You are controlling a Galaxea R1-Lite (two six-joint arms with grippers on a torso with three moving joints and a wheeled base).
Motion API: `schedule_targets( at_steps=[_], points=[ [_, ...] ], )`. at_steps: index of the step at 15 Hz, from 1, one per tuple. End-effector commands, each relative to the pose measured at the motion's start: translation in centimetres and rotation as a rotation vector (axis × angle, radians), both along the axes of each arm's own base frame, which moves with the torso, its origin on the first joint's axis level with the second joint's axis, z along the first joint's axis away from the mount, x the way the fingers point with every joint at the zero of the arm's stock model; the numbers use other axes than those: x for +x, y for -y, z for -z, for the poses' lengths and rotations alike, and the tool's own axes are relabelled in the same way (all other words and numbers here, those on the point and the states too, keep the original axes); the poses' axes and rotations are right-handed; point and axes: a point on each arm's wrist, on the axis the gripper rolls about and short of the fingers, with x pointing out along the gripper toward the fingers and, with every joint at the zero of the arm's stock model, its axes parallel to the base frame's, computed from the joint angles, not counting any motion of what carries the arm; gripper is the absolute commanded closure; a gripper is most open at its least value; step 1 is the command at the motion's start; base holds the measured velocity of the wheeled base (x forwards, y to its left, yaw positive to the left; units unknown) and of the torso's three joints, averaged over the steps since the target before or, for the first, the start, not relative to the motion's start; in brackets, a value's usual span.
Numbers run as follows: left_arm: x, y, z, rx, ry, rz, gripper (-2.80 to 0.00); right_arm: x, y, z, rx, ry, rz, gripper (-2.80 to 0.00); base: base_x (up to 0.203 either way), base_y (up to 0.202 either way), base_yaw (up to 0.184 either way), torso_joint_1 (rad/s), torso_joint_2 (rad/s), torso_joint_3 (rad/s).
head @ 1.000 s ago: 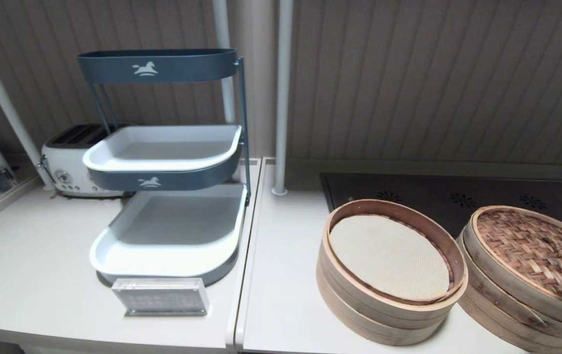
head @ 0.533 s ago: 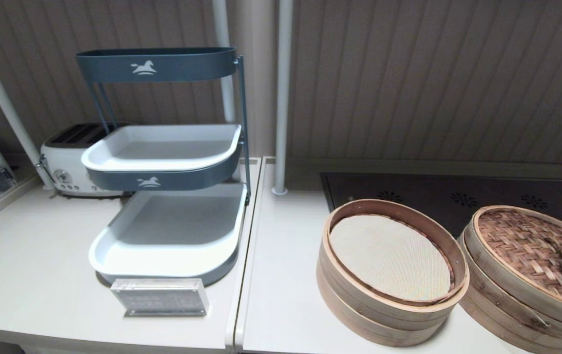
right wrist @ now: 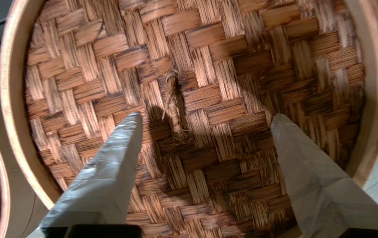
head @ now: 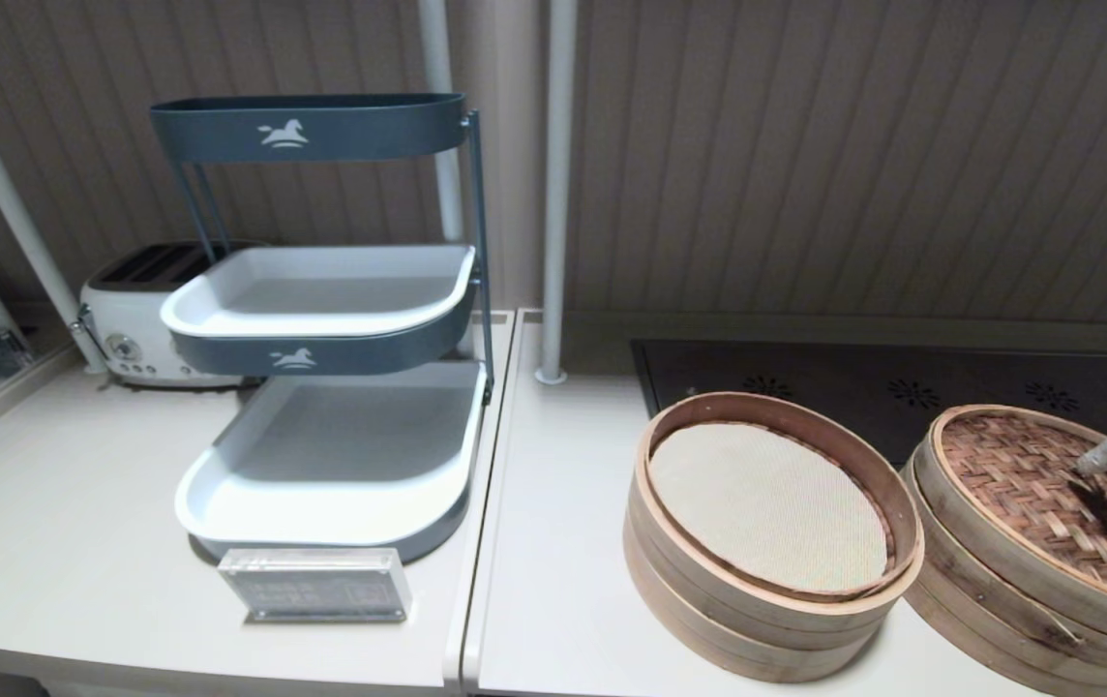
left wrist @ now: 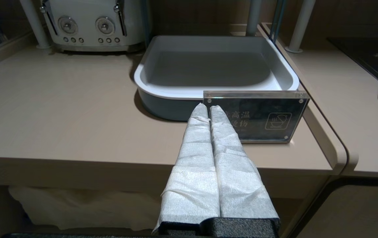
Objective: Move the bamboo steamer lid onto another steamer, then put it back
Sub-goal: Pick up the steamer
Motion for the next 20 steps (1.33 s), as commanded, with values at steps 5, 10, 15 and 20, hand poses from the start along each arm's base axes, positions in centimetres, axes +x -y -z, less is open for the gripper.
schedule_targets(
  at_steps=[5, 10, 15, 20],
  points=[
    [0.2, 0.0, 0.8, 0.001, -0.025, 0.000, 0.00, 0.5, 0.0, 0.9, 0.016, -0.024, -0.012, -2.80, 0.000, 0.000, 0.000, 0.000, 0.00, 0.000],
    [0.2, 0.0, 0.8, 0.001, -0.024, 0.000, 0.00, 0.7, -0.3, 1.0, 0.013, -0.029, -0.023, -2.80, 0.000, 0.000, 0.000, 0.000, 0.00, 0.000],
    [0.2, 0.0, 0.8, 0.001, -0.024, 0.001, 0.00, 1.0, -0.8, 0.5, -0.028, -0.031, -0.046, -2.80, 0.000, 0.000, 0.000, 0.000, 0.00, 0.000],
    [0.2, 0.0, 0.8, 0.000, -0.025, 0.000, 0.00, 1.5, -1.1, 0.6, -0.059, -0.047, -0.064, -2.80, 0.000, 0.000, 0.000, 0.000, 0.00, 0.000]
  ],
)
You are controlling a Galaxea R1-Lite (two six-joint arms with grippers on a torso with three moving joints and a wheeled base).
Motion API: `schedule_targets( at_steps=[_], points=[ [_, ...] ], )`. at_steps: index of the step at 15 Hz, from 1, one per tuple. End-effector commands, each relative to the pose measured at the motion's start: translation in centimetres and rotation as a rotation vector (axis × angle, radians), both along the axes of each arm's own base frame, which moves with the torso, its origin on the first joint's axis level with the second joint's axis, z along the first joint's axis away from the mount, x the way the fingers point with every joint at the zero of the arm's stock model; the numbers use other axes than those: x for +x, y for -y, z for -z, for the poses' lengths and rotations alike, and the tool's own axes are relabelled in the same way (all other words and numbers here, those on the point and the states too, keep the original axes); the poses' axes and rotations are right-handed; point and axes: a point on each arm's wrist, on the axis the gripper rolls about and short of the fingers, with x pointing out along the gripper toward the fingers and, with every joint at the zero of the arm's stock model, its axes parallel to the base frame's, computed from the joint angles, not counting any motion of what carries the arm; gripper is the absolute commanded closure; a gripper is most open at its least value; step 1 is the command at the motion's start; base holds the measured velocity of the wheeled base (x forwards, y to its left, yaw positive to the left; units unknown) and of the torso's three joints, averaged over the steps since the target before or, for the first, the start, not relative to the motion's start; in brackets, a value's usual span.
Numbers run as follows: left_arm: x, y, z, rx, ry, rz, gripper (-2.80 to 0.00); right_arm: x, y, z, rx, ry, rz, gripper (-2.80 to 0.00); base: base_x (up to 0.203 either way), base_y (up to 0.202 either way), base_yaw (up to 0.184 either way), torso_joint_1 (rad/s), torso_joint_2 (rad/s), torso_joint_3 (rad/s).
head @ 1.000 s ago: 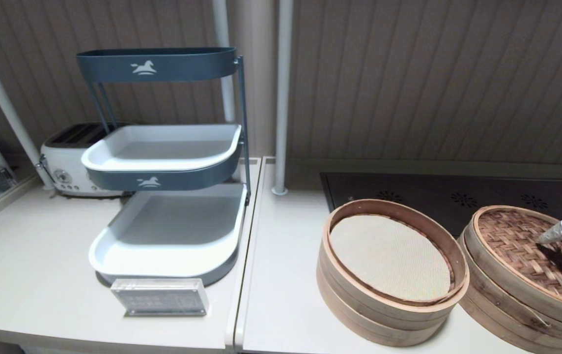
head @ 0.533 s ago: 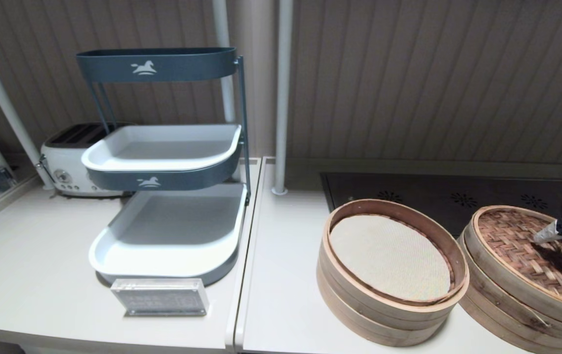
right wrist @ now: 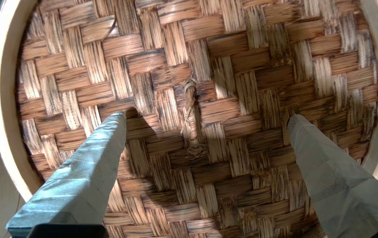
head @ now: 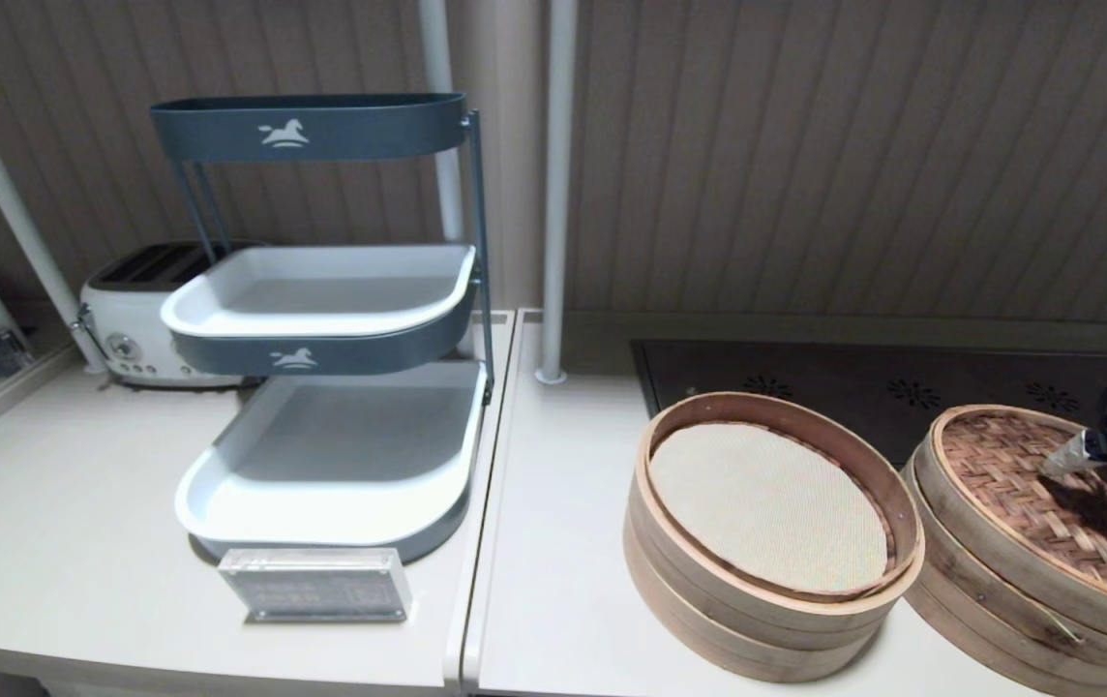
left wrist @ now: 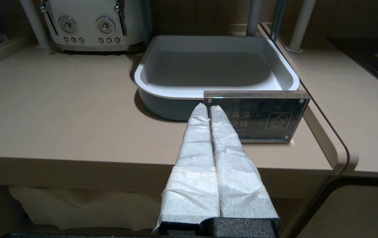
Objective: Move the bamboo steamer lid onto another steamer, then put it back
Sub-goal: Pick up the steamer
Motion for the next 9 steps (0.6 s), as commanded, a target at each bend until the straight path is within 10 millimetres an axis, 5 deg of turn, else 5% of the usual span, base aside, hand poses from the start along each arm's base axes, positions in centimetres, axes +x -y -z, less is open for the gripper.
schedule_targets(
  at_steps=[1, 6, 7, 9],
  points=[
    [0.20, 0.00, 0.77, 0.000, -0.025, 0.001, 0.00, 0.03, 0.03, 0.18, 0.004, -0.007, -0.001, -2.80, 0.000, 0.000, 0.000, 0.000, 0.00, 0.000],
    [0.20, 0.00, 0.77, 0.000, -0.025, 0.000, 0.00, 0.33, 0.35, 0.83, 0.012, -0.025, 0.002, -2.80, 0.000, 0.000, 0.000, 0.000, 0.00, 0.000],
    [0.20, 0.00, 0.76, 0.000, -0.025, 0.000, 0.00, 0.35, 0.36, 0.88, 0.012, -0.027, 0.002, 0.00, 0.000, 0.000, 0.000, 0.000, 0.00, 0.000],
    [0.19, 0.00, 0.76, 0.000, -0.023, 0.000, 0.00, 0.32, 0.28, 1.03, 0.015, -0.032, -0.001, 0.00, 0.000, 0.000, 0.000, 0.000, 0.00, 0.000]
  ],
)
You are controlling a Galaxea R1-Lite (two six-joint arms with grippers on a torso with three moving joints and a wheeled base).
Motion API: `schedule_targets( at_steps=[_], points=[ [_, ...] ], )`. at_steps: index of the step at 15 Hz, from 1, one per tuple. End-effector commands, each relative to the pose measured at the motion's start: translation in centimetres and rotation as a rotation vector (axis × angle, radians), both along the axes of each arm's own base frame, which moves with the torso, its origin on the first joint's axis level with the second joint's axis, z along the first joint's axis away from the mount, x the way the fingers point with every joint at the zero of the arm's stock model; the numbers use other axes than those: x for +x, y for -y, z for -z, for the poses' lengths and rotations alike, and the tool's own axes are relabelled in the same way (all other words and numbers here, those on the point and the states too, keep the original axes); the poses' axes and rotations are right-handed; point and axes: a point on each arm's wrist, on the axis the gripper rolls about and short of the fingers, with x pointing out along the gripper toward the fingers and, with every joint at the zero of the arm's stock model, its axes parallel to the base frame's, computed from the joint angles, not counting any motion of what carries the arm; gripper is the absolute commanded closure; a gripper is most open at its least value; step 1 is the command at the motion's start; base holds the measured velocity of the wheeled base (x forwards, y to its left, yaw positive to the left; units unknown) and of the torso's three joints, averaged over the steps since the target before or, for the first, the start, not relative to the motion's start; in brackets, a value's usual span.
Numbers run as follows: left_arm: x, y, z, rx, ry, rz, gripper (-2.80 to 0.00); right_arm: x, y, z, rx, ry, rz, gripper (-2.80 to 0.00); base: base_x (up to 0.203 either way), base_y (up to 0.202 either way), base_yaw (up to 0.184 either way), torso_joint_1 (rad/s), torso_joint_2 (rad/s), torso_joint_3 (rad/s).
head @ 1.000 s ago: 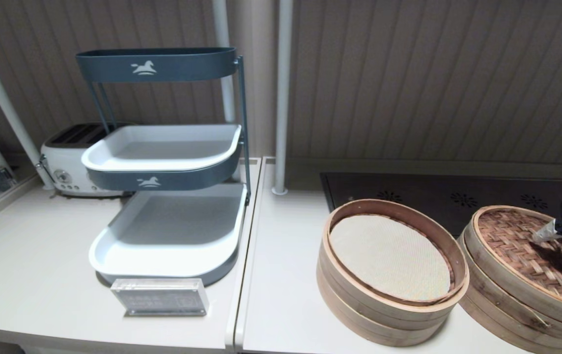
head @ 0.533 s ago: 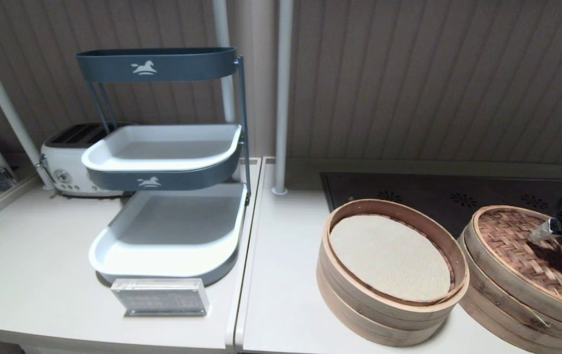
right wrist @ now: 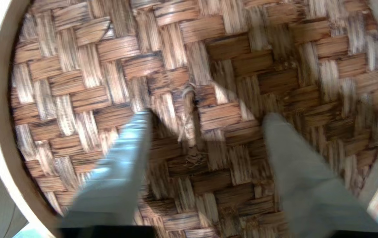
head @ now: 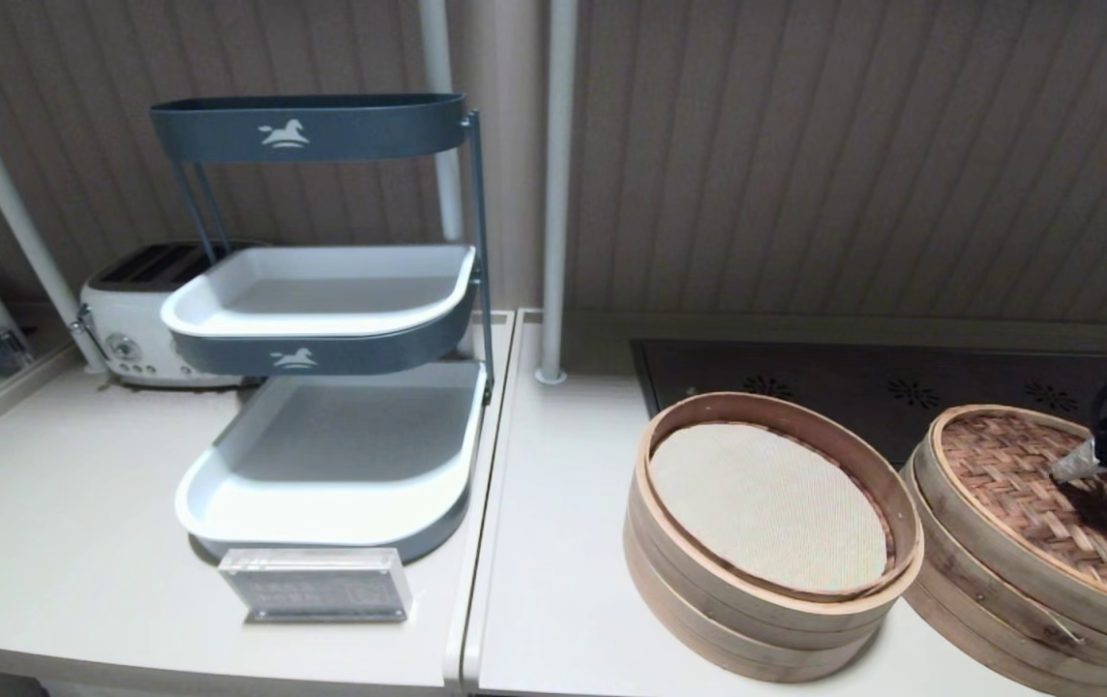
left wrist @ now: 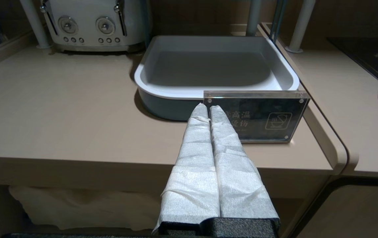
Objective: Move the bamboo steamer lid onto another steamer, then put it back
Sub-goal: Pick up the steamer
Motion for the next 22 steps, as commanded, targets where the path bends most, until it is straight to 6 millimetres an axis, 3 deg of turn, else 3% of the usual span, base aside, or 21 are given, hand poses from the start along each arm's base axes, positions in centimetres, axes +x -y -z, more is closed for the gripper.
schedule_targets(
  at_steps=[1, 11, 16, 22],
  points=[
    [0.2, 0.0, 0.8, 0.001, -0.025, 0.000, 0.00, -0.1, -0.1, 0.2, 0.005, -0.010, -0.003, 0.00, 0.000, 0.000, 0.000, 0.000, 0.00, 0.000],
    [0.2, 0.0, 0.8, 0.000, -0.025, 0.000, 0.00, 0.0, -0.4, 0.6, 0.016, -0.022, -0.011, 0.00, 0.000, 0.000, 0.000, 0.000, 0.00, 0.000],
    [0.2, 0.0, 0.8, 0.000, -0.025, 0.001, 0.00, -0.6, -0.8, -2.1, -0.026, 0.058, -0.014, 0.00, 0.000, 0.000, 0.000, 0.000, 0.00, 0.000],
    [0.2, 0.0, 0.8, 0.000, -0.024, 0.000, 0.00, -1.1, -1.3, -3.9, -0.058, 0.108, -0.024, 0.00, 0.000, 0.000, 0.000, 0.000, 0.00, 0.000]
  ],
)
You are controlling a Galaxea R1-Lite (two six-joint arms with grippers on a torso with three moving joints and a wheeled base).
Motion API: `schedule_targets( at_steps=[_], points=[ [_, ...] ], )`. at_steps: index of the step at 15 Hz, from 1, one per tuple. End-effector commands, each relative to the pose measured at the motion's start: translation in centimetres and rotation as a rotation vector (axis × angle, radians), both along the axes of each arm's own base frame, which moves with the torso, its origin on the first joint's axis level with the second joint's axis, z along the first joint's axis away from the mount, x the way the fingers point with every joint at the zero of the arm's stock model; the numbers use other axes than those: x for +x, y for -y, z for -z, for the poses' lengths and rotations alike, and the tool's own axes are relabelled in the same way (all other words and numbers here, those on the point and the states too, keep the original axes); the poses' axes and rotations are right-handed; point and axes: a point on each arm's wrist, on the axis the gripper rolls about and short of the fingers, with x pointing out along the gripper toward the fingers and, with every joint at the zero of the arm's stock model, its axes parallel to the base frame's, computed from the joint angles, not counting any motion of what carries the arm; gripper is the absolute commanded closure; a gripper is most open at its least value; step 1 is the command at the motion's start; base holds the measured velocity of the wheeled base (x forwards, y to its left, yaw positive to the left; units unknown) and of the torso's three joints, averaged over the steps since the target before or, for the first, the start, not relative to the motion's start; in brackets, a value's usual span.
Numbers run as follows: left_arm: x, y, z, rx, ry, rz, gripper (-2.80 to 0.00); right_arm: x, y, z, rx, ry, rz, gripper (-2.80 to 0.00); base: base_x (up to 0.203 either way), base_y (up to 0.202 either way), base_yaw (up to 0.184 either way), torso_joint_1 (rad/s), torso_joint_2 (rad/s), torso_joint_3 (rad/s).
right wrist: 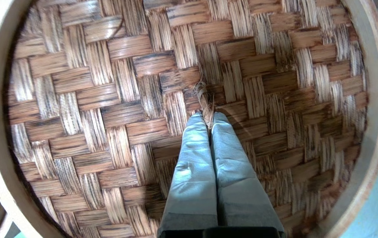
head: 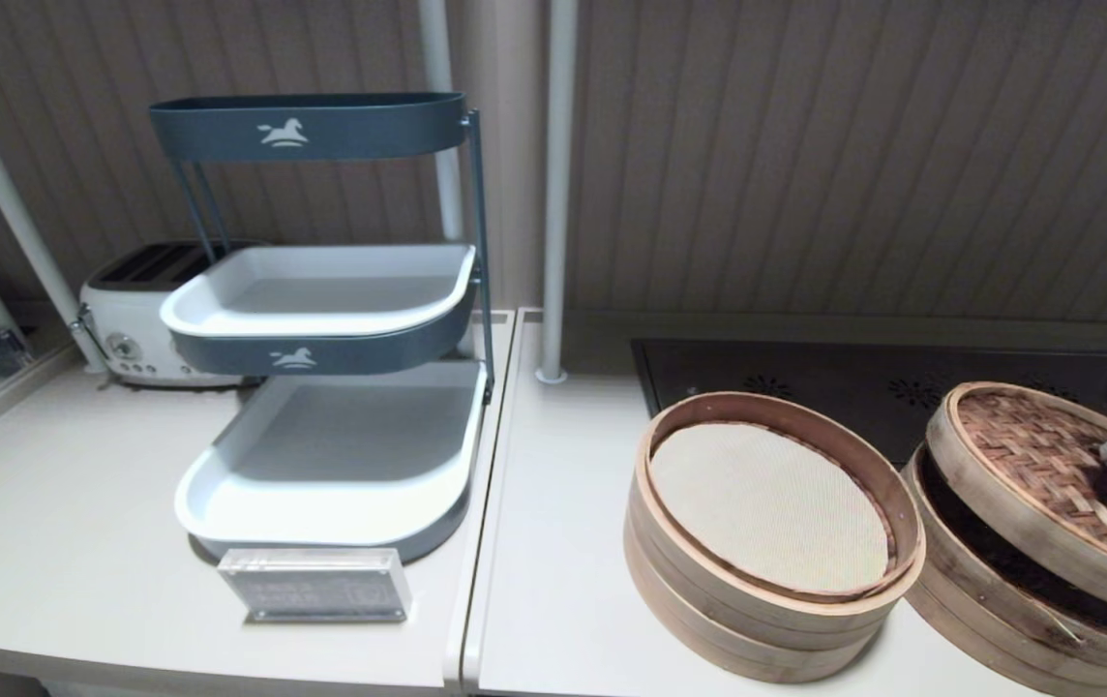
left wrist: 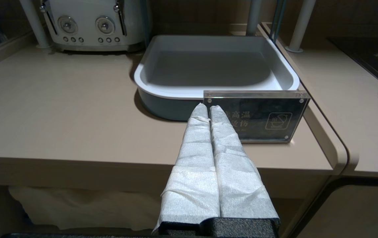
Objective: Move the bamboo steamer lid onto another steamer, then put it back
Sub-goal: Pick up the steamer, then put the steamer
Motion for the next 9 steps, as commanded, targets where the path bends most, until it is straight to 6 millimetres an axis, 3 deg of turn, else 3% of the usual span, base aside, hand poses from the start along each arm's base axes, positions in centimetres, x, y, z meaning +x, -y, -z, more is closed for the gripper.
schedule_targets(
  at_steps=[1, 9],
  points=[
    [0.2, 0.0, 0.8, 0.000, -0.024, 0.000, 0.00, -0.2, -0.5, -1.0, -0.016, 0.029, -0.012, 0.00, 0.000, 0.000, 0.000, 0.000, 0.00, 0.000],
    [0.2, 0.0, 0.8, 0.000, -0.024, -0.001, 0.00, 1.4, -4.5, -2.8, -0.058, 0.075, -0.126, 0.00, 0.000, 0.000, 0.000, 0.000, 0.00, 0.000]
  ],
)
